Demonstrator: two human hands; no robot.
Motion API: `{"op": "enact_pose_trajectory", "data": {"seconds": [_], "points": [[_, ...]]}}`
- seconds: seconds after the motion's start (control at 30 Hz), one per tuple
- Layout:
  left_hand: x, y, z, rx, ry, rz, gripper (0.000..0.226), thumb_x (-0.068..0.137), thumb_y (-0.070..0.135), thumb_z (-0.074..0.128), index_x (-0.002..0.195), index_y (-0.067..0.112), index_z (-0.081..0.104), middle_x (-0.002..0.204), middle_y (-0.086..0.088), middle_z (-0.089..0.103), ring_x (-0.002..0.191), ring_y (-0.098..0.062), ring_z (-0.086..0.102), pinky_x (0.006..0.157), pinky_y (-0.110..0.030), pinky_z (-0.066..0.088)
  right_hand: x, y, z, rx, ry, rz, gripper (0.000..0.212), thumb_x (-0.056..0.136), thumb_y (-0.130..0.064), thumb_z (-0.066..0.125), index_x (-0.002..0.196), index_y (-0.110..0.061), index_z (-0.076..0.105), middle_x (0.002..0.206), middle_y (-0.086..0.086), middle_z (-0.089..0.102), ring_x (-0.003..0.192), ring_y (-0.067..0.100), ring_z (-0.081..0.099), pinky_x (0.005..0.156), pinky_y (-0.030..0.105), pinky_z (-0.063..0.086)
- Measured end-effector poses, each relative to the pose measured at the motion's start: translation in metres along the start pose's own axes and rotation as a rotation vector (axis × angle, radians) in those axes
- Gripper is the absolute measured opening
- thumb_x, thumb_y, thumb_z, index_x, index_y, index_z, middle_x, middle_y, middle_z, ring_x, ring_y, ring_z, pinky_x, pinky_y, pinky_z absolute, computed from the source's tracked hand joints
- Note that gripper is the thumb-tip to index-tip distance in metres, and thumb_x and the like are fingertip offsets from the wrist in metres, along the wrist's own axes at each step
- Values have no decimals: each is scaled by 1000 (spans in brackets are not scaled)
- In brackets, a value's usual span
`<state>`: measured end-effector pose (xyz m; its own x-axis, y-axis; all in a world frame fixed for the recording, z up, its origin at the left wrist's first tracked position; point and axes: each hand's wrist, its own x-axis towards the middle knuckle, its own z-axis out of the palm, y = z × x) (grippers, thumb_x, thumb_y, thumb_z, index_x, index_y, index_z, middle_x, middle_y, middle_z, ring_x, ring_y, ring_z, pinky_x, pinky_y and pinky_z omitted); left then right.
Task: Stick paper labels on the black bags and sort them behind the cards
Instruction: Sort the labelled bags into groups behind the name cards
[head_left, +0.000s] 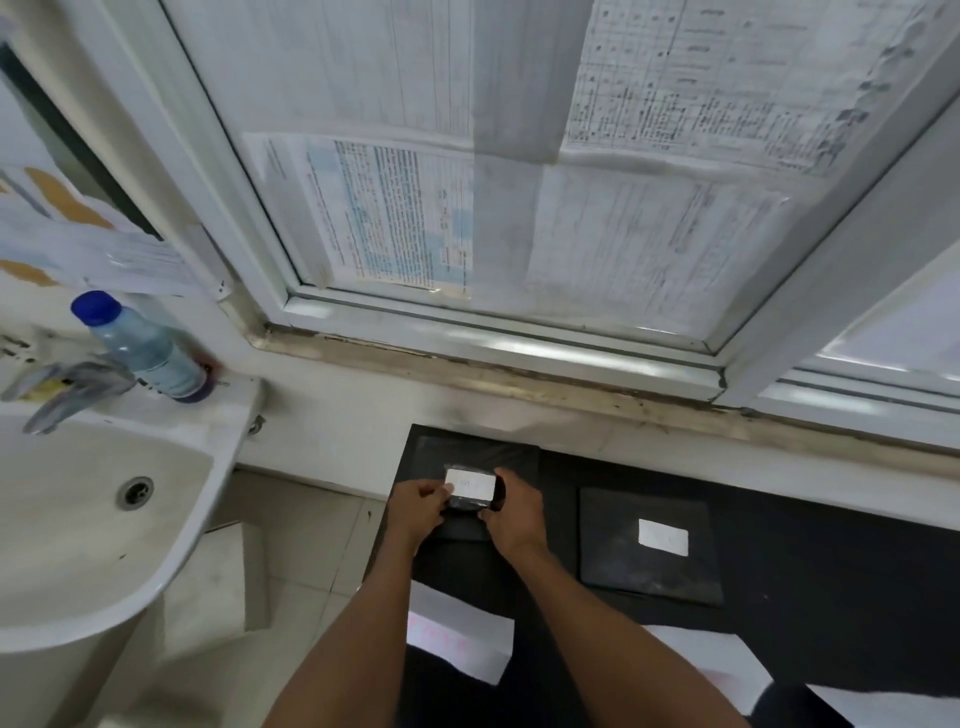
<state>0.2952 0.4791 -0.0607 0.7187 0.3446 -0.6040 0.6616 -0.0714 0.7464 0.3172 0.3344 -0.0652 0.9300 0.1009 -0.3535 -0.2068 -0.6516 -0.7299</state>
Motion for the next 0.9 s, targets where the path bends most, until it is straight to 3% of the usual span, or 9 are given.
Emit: {"op": "enact_pose_trajectory", "data": {"seconds": [0.13,0.2,0.33,0.53,0.67,0.77,0.83,0.9], "points": [[-9,1,-1,60,55,54,26,91,29,61,108,10,67,105,-11,68,100,-30,64,86,-45,56,-7,4,-7,-52,-50,32,92,72,-2,76,149,-12,26,146,10,40,134,24,41,112,31,34],[-19,2,-4,80,120,86,37,89,36,62,114,8,64,110,-8,67,104,-30,63,90,-47,53,-13,10,-12,-73,-12,19,95,73,-6,76,150,-10,21,148,13,36,136,28,37,113,32,32],[-70,-14,2,155,208,152,38,93,34,58,119,6,61,118,-11,65,111,-28,59,93,-32,45,-53,27,-27,-117,48,-66,76,79,-12,71,145,-4,33,141,19,45,128,33,46,108,34,37],[-169,-54,32,209,287,272,33,91,30,60,120,15,61,126,-9,56,114,-25,56,92,-32,43,-142,61,-56,-73,113,-98,57,82,-12,62,136,-6,45,125,19,56,112,33,57,99,41,46],[-238,-92,58,244,370,325,23,87,19,59,110,18,61,122,-6,50,101,-24,59,82,-30,45,-218,93,-62,1,108,-80,45,80,-6,59,125,-7,55,116,16,62,106,31,59,94,40,48],[-275,-141,72,315,342,173,29,84,17,60,113,13,59,117,-10,54,98,-26,58,77,-28,42,-270,124,-53,61,2,-39,34,80,-2,59,114,-3,60,107,16,66,99,31,62,88,36,50],[-297,-174,78,262,220,18,40,80,21,65,118,10,58,118,-12,60,105,-29,60,84,-32,47,-304,142,-44,52,-89,-3,21,81,-6,59,102,-6,61,101,15,68,93,29,62,77,29,46],[-309,-199,83,141,91,-88,33,79,19,69,109,10,61,108,-11,66,98,-29,63,84,-36,53,-321,152,-35,30,-145,41,19,84,-9,59,103,-6,59,103,13,66,94,29,60,74,27,42]]}}
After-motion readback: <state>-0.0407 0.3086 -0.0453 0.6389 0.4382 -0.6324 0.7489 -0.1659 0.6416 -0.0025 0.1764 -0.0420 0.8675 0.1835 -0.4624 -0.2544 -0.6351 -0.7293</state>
